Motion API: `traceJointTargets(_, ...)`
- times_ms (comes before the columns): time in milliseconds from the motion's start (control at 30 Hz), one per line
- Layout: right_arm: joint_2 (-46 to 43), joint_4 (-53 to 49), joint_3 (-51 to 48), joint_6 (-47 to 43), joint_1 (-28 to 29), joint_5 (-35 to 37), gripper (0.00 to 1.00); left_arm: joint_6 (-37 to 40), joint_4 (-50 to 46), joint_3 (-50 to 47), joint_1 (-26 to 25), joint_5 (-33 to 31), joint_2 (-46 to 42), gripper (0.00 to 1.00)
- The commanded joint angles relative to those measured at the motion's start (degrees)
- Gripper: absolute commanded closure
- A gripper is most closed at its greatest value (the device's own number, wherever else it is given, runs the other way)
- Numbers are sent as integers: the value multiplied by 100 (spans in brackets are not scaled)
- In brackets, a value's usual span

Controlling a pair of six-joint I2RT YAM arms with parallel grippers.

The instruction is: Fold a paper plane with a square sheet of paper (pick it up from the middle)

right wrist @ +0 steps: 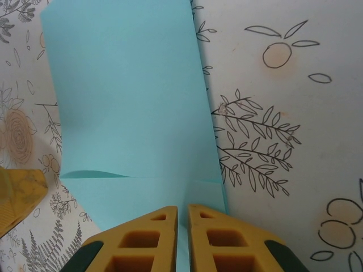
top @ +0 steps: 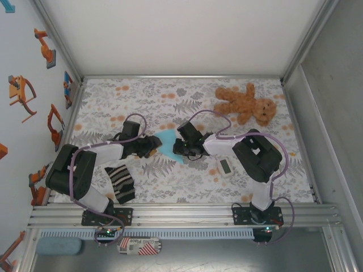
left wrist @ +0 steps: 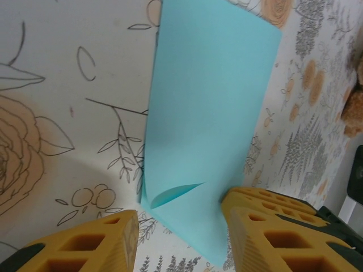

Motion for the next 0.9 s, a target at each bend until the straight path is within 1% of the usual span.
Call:
traceJointTargets(0, 185, -166, 49, 90, -36, 121, 87, -89, -211, 136, -42, -91, 68, 54)
traceJointTargets(567, 190, -52, -22, 127, -78, 77, 87, -172, -119, 408, -139, 42, 450, 57)
traceJointTargets(700, 195, -43, -33, 120, -88, 68, 87, -217, 124, 356, -146, 170, 416, 57)
traceJointTargets(867, 194, -35, -42, 121, -90, 68, 87, -291, 587, 257, -143, 480, 388, 61)
